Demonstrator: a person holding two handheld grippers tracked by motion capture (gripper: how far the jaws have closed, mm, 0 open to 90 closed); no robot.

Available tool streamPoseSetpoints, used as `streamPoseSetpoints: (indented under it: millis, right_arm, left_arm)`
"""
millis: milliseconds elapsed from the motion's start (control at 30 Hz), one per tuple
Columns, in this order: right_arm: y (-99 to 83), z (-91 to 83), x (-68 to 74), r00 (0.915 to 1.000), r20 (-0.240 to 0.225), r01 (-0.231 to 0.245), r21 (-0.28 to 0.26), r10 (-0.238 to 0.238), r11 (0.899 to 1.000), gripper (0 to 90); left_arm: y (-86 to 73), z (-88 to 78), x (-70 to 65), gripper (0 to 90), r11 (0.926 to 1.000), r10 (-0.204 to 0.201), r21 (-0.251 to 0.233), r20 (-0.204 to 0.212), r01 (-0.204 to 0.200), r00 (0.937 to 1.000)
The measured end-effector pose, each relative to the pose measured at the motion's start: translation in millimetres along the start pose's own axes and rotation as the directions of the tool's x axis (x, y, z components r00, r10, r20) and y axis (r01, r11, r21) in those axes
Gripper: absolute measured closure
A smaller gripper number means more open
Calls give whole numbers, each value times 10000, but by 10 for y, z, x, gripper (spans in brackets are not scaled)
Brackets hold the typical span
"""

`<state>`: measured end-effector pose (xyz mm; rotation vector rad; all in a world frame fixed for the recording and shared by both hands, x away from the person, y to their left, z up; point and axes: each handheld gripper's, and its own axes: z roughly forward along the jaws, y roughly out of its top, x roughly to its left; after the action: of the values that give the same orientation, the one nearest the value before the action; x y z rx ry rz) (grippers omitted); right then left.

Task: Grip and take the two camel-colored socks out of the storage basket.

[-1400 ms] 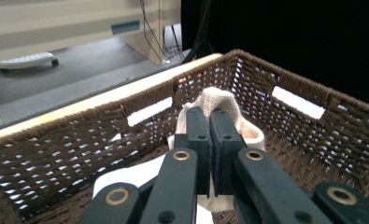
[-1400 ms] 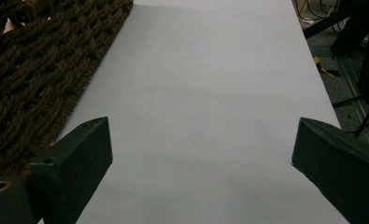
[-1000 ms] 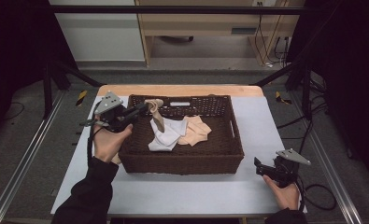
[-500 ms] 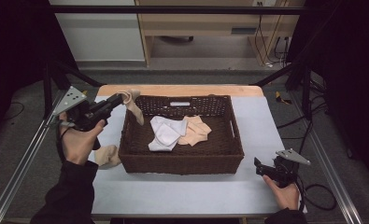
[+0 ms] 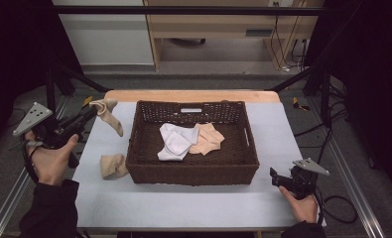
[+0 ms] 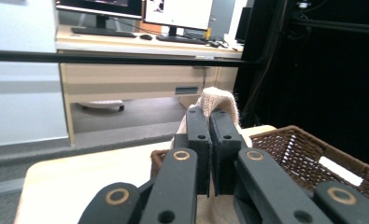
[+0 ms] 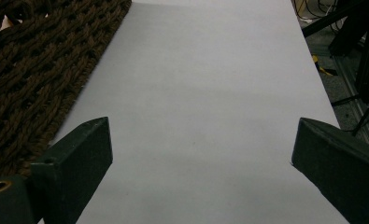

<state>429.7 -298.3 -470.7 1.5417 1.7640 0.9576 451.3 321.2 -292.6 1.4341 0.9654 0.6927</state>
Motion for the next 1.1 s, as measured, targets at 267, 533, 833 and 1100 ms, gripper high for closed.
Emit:
streamPoseSetpoints:
  millis: [267, 533, 833, 1100]
  right_arm:
    - [-3, -10, -1, 10000, 10, 1, -24, -1, 10000, 55]
    - [-6, -3, 9, 10000, -15, 29, 56, -29, 10000, 58]
    - [-8, -25, 10, 10000, -74, 49, -33, -49, 10000, 59]
    - [-10, -24, 16, 9999, -53, 91, -6, -91, 10000, 60]
  left_arm:
    - [-292, -109, 229, 876, 9980, -548, 283, -449, 561, 9975]
    - [-575, -84, 373, 875, 9928, -579, 1002, -829, 661, 9949]
    - [-846, 18, 413, 875, 9761, -417, 2074, -1143, 649, 9926]
    - [-1118, 135, 456, 874, 9450, -276, 3197, -1323, 690, 9908]
